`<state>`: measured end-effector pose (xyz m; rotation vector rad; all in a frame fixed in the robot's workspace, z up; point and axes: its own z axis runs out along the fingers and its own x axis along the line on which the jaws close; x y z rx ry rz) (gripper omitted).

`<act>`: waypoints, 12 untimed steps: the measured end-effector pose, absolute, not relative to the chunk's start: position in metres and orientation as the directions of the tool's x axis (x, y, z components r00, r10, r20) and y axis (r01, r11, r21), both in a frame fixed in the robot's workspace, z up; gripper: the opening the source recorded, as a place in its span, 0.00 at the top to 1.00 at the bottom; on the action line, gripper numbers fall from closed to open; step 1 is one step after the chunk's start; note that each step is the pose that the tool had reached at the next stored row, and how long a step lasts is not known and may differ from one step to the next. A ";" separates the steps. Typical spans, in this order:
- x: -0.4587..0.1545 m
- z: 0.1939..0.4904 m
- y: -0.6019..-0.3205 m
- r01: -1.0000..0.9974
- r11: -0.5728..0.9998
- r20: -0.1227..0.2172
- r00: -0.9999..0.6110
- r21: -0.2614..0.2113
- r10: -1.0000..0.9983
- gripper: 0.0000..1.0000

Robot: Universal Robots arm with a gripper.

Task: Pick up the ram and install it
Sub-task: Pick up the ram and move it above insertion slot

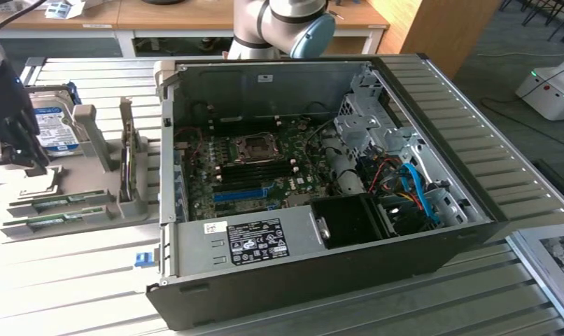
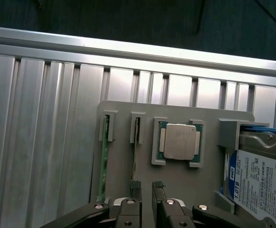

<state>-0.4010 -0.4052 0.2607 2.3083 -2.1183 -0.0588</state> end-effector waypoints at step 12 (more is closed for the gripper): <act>-0.401 0.244 -0.405 -0.996 -0.086 -0.022 0.085 0.031 -0.996 0.76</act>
